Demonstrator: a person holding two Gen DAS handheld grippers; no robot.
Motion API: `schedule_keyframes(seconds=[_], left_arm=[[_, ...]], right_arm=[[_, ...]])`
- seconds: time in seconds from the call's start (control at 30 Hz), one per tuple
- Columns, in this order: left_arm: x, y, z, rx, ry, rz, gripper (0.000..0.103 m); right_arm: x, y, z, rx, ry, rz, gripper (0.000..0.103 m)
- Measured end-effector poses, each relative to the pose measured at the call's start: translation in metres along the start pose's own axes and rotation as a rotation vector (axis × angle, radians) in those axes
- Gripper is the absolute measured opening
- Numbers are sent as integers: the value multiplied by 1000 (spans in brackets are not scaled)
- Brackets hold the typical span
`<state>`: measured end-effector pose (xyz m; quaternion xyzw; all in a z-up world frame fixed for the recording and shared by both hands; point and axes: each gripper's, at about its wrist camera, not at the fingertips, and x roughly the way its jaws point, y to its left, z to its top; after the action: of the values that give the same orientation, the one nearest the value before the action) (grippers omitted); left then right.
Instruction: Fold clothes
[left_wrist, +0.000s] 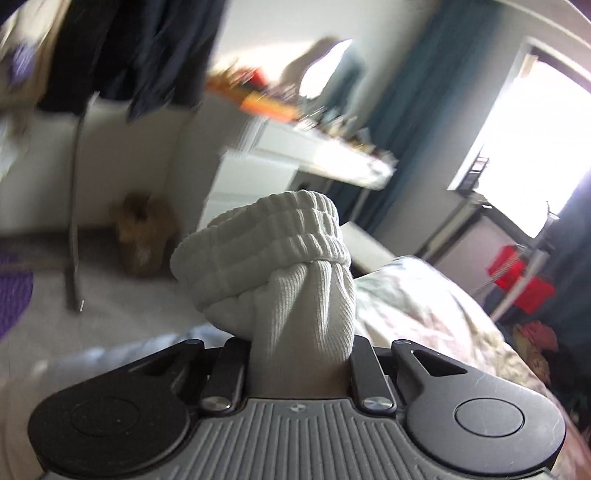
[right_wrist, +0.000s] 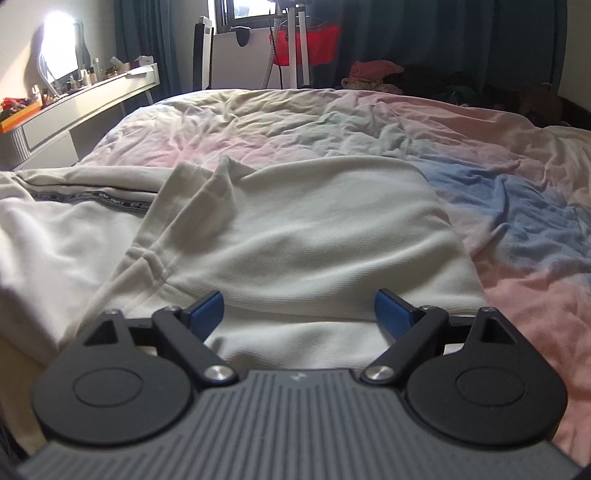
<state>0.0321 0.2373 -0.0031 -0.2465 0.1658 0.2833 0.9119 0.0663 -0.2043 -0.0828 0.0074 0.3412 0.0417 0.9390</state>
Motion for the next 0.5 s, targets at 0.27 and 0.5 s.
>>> schedule_keyframes(seconds=[0.27,0.5], left_arm=[[-96,-142,9,162,-134,-261,13],[-156,-301,-74,338,-206,-453,12]], right_arm=[[-61,-63,15,212,-130,-8,90],[-101,-141,12,396,-259,-49,90]])
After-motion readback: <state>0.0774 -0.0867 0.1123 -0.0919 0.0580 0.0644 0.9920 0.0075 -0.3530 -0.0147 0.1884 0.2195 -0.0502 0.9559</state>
